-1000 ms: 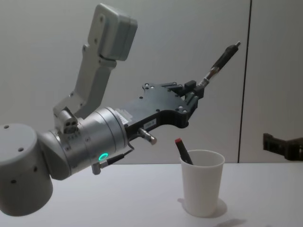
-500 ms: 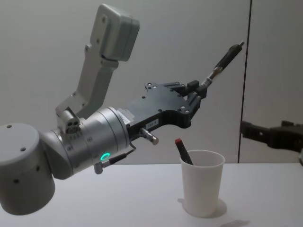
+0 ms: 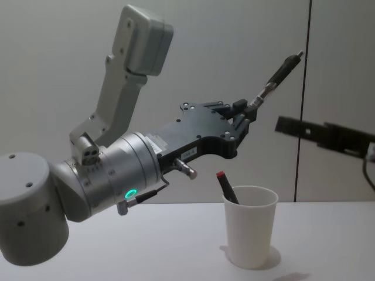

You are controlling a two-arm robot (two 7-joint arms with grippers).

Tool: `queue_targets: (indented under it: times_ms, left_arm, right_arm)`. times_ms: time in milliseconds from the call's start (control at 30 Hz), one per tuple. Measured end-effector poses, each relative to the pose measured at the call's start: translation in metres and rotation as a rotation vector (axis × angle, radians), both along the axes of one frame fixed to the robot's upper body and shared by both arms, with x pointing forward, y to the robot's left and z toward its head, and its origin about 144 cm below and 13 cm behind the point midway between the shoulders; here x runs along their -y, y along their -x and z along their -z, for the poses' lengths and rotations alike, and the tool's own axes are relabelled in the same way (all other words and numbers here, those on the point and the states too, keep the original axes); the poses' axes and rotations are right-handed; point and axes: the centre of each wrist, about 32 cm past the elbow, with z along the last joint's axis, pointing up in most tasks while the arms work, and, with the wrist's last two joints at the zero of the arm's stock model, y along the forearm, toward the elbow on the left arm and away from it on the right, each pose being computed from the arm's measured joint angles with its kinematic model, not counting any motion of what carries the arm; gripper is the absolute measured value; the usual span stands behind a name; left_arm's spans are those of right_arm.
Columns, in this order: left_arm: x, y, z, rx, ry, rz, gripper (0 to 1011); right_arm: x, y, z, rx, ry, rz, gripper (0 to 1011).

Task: Place the pen into the pen holder.

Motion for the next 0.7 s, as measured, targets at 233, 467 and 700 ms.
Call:
queue_targets:
  times_ms: [233,467,700]
  left_arm:
    - [0.0,0.0,0.0,0.001,0.0,0.001,132]
    - [0.0,0.0,0.0,0.001,0.0,0.001,132]
    - [0.0,0.0,0.0,0.001,0.0,0.002,133]
  right_arm:
    - [0.004,-0.001,-0.009,0.004,-0.068,-0.047,1002]
    - [0.008,-0.003,-0.015,0.007,-0.124,-0.084,1001]
    - [0.009,-0.008,-0.019,-0.007,-0.169,-0.114,1002]
